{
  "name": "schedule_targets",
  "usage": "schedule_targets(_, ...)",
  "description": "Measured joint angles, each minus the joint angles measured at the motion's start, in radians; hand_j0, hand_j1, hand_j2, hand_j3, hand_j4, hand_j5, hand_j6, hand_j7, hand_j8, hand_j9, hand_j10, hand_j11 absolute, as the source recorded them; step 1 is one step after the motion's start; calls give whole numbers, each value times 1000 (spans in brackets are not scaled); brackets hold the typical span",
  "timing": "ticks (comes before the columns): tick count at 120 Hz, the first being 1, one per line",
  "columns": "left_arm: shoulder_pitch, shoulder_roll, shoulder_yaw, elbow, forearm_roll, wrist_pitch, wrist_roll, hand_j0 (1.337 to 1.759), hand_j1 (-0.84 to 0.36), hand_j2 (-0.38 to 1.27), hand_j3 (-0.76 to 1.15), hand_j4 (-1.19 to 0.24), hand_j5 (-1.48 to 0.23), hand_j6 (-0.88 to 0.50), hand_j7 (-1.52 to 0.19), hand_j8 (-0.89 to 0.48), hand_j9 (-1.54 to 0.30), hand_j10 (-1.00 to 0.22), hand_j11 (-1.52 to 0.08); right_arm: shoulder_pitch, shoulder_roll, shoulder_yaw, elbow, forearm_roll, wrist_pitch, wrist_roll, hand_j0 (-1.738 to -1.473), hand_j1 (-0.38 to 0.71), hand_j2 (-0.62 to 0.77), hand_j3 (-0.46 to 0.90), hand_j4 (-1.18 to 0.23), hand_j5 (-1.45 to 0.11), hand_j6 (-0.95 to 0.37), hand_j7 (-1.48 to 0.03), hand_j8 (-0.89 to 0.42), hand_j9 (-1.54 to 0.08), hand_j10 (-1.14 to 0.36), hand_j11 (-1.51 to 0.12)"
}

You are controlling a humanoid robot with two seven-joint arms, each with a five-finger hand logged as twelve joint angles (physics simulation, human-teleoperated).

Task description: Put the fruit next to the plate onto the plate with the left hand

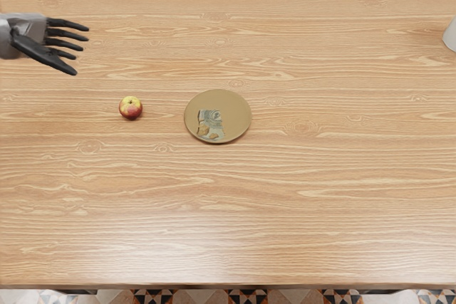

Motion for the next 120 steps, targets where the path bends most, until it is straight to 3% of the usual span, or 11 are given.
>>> schedule_targets(34, 15, -8, 0, 0, 133, -1, 0, 1658, 56, 50, 0, -246, -318, -246, -318, -246, -318, -246, -318, -27, 0, -5, -4, 2, -4, 1, -1658, -311, -6, 0, -32, -41, -32, -42, -32, -41, -32, -41)
schedule_targets(52, 11, -99, 21, -7, 261, 12, 0, 1658, 55, 50, 0, -248, -320, -248, -320, -248, -320, -247, -319, -31, 0, -6, -4, 1, -4, 1, -1658, -311, -7, 0, -32, -41, -32, -41, -32, -41, -32, -41)
schedule_targets(84, -28, -209, 239, -149, 353, 562, -2, 1658, 52, 51, 0, -251, -324, -251, -324, -251, -324, -250, -323, -32, 0, -6, -4, 1, -5, 1, -1658, -311, -6, 0, -32, -41, -32, -41, -32, -41, -32, -41)
schedule_targets(120, -51, -318, 353, -224, 367, 747, -3, 1658, 51, 52, 0, -251, -325, -252, -324, -252, -324, -251, -324, -32, 0, -6, -4, 1, -5, 1, -1658, -311, -6, 0, -32, -41, -32, -41, -32, -41, -32, -41)
